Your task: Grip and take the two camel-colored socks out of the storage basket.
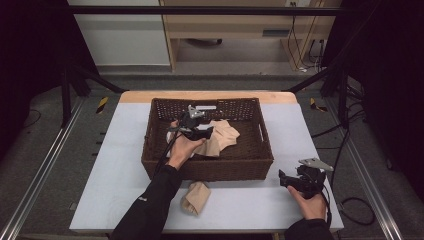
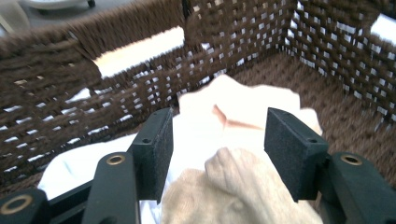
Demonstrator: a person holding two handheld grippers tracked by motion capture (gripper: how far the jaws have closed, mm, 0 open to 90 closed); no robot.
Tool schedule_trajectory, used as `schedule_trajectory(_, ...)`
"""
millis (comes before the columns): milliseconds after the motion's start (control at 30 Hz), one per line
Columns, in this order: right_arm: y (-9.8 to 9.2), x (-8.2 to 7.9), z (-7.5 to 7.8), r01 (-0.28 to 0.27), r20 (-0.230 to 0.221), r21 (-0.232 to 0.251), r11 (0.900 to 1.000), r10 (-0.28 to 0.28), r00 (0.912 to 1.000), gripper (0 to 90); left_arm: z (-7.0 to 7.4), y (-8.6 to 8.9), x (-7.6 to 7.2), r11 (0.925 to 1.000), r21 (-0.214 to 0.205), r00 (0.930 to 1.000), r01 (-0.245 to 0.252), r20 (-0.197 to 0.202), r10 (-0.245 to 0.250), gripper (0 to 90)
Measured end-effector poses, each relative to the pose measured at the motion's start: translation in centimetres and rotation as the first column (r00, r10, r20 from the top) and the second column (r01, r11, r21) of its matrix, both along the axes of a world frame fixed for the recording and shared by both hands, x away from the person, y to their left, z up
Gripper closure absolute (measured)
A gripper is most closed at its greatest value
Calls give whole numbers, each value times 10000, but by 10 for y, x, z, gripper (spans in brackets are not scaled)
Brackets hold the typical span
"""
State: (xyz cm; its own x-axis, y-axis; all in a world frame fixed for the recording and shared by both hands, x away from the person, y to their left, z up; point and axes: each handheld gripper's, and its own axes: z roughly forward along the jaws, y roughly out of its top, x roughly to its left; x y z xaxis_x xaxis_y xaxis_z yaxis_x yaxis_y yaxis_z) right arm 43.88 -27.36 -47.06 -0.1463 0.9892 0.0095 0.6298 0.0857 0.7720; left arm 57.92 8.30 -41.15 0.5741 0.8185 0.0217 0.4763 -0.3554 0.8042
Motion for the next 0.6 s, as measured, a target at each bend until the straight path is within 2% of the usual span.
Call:
schedule_trajectory(33,0,0,0,-3,-7,-10,10000,3,10000,57,-2,-2,0,9998,186,9999,99,-81,-98,418)
schedule_trajectory(167,0,0,0,-21,-24,-5,10000,21,10000,57,-6,-4,0,9989,450,9993,153,-343,-138,417)
schedule_trajectory(233,1,0,0,-30,-23,-1,10000,30,10000,58,-10,-5,1,9963,861,9984,41,-567,8,416)
schedule_trajectory(333,1,0,0,-49,-24,-1,10000,49,10000,58,-11,-5,1,9947,1027,9981,-55,-600,117,419)
schedule_trajectory(467,2,0,-1,-89,-45,-45,10000,89,10000,58,-15,-6,2,9927,1202,9964,79,-843,23,420)
schedule_trajectory(500,2,0,-1,-75,-28,9,10000,75,10000,58,-16,-5,2,9902,1396,9961,97,-879,27,424)
schedule_trajectory(600,2,0,-1,-58,-63,27,10000,58,10000,58,-18,-4,4,9903,1385,9946,94,-1035,50,438)
